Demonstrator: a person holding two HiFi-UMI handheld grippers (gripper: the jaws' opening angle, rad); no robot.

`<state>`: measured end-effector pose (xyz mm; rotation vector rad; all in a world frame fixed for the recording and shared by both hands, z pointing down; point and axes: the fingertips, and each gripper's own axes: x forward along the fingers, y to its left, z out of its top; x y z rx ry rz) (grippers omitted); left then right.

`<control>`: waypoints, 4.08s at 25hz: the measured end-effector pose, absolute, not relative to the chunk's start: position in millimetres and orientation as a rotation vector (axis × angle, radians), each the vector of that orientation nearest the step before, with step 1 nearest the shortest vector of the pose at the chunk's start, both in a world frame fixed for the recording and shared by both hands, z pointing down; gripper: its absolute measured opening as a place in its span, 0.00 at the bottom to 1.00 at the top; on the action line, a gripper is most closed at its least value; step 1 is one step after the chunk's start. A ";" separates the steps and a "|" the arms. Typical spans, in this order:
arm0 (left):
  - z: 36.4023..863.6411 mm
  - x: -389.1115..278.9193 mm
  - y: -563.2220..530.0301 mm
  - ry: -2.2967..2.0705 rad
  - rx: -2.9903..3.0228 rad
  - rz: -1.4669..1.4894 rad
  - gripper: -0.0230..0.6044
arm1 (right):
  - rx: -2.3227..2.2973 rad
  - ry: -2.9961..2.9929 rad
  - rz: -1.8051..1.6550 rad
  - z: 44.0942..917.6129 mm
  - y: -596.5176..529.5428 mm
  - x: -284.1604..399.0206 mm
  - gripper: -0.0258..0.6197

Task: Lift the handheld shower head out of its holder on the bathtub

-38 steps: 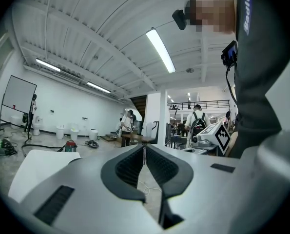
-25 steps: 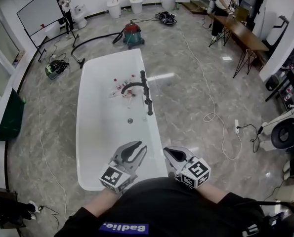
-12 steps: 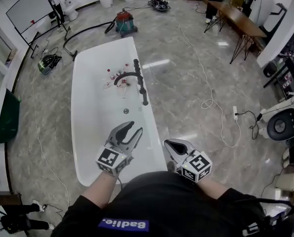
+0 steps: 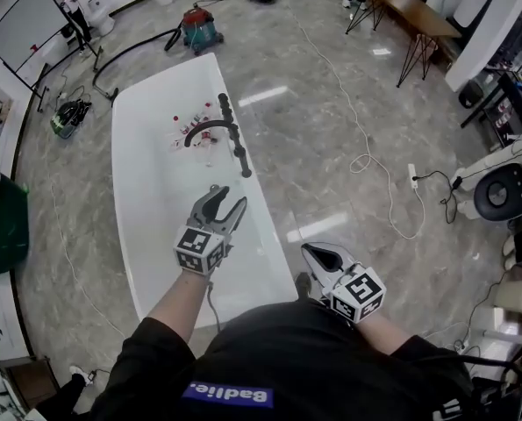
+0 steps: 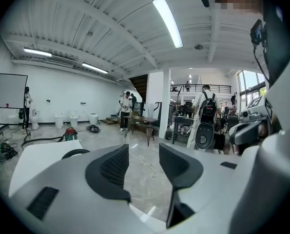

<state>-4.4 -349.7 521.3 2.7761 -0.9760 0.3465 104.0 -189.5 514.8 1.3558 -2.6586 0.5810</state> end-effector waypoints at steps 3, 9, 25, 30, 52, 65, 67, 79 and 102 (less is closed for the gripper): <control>538.0 4.4 -375.7 -0.990 2.773 0.380 0.33 | 1.389 -2.626 0.612 521.9 -189.8 116.0 0.04; 581.5 16.7 -428.5 -1.062 2.764 0.463 0.36 | 1.409 -2.561 0.689 543.3 -186.2 134.2 0.04; 736.9 24.0 -554.9 -1.229 2.519 0.724 0.40 | 1.470 -2.367 0.893 619.6 -179.6 201.9 0.04; 775.2 30.8 -577.5 -1.238 2.470 0.802 0.40 | 1.465 -2.334 0.957 633.8 -177.6 217.6 0.04; 898.8 43.7 -631.4 -1.270 2.281 1.046 0.26 | 1.480 -2.134 1.129 693.5 -163.4 287.9 0.04; 856.0 23.1 -582.2 -1.323 2.277 0.947 0.25 | 1.488 -2.253 1.058 668.3 -176.9 263.7 0.04; 839.0 12.2 -568.2 -1.338 2.287 0.917 0.25 | 1.473 -2.294 1.040 657.8 -178.7 251.5 0.04; 751.3 -71.7 -475.7 -1.375 2.288 0.664 0.25 | 1.360 -2.455 0.885 594.1 -173.0 164.1 0.04; 601.6 -177.0 -245.8 -1.314 2.418 0.477 0.25 | 1.152 -2.672 0.655 524.0 -116.3 8.8 0.04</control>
